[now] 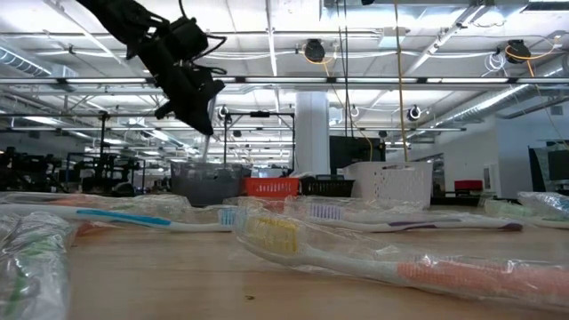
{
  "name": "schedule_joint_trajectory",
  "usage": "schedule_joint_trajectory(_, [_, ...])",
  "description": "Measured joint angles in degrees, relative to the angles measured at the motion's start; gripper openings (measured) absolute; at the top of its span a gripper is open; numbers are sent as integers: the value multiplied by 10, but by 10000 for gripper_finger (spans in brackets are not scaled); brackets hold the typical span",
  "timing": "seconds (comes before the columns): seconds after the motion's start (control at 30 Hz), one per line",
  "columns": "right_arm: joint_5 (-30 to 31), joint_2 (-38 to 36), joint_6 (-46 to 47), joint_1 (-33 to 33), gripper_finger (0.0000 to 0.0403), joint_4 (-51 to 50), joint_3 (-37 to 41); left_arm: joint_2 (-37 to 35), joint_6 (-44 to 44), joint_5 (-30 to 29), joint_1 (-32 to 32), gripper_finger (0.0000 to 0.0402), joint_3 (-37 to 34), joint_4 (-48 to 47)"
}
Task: Pick & Place Toothbrushes
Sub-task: Put the blue toothbrush into the gray bin
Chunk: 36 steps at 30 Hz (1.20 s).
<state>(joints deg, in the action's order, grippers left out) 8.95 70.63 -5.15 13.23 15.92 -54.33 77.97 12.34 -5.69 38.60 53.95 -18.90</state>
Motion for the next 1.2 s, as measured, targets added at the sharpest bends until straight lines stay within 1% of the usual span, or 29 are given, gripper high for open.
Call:
schedule_joint_trajectory(0.2, [0,0,0,0,254,0,0,46,2,35,22,3,0,-12])
schedule_joint_trajectory(0.27, [0,0,-1,0,254,0,0,61,2,44,30,3,11,-27])
schedule_joint_trajectory(0.4, [0,0,-1,0,254,0,0,91,0,47,35,3,55,-76])
schedule_joint_trajectory(0.53, [0,4,-2,0,254,-1,0,125,-2,48,33,3,109,-144])
schedule_joint_trajectory(0.7, [2,16,-1,0,254,0,0,162,-5,49,28,6,146,-174])
schedule_joint_trajectory(0.87, [2,22,-1,0,254,1,0,183,13,83,28,6,154,-184])
schedule_joint_trajectory(1.0, [2,22,-1,-1,254,1,0,185,13,84,28,6,154,-202])
schedule_joint_trajectory(1.2, [2,22,-1,-1,254,1,0,185,17,82,32,28,154,-220])
